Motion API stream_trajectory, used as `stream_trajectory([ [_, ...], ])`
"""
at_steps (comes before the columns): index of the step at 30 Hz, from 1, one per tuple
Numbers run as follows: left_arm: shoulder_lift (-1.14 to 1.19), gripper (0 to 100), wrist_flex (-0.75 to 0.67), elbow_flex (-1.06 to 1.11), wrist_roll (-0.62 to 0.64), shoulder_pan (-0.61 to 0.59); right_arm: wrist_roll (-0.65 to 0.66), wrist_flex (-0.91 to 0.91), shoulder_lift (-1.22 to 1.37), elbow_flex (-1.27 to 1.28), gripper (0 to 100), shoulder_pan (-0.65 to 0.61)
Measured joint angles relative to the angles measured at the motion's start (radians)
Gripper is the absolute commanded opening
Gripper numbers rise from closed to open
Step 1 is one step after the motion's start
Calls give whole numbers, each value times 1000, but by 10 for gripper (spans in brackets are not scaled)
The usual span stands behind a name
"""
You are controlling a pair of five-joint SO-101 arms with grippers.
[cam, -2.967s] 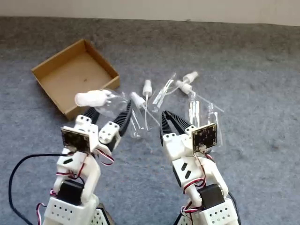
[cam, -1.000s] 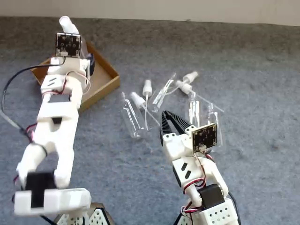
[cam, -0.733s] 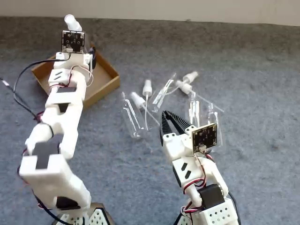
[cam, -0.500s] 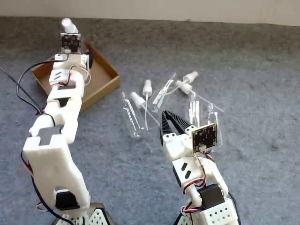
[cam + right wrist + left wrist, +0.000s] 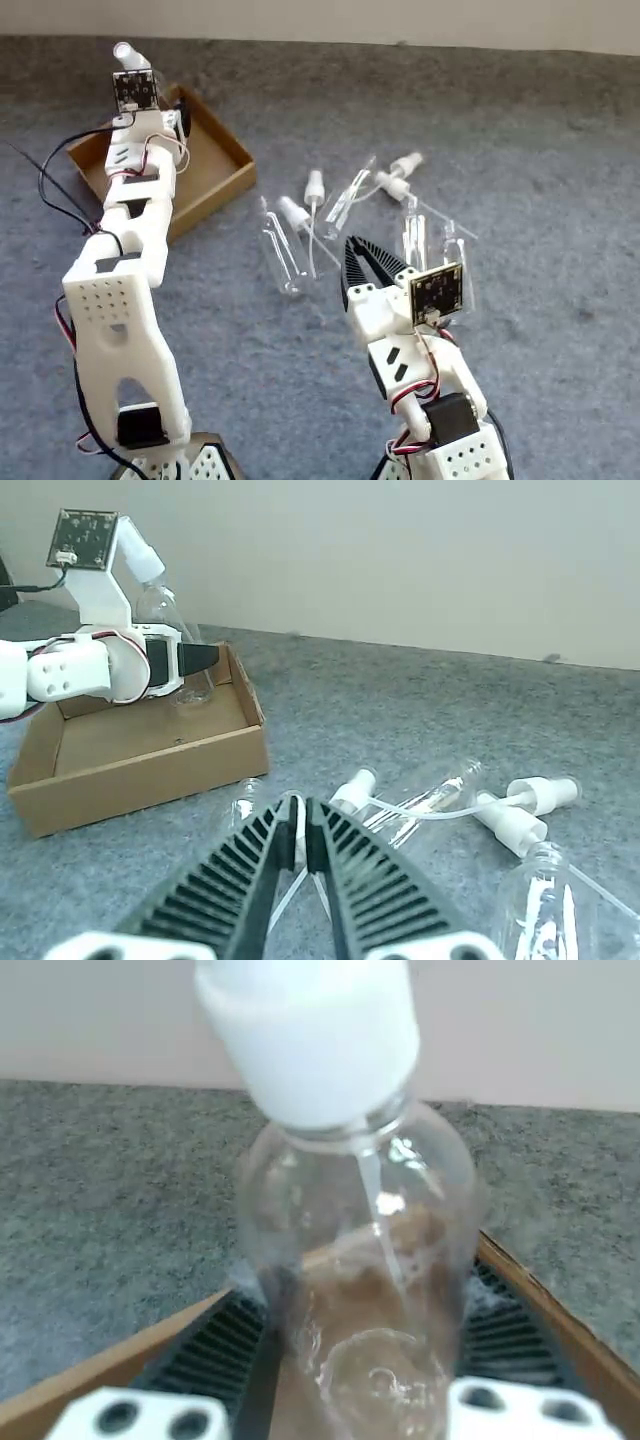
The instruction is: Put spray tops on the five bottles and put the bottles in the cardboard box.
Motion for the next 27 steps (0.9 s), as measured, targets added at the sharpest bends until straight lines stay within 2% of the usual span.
stream_trajectory([
  [11,89,109,256,-213,0,0,0,0,0,0,12,0],
  [27,106,105,267,-238,0,2,0,0,0,0,12,0],
])
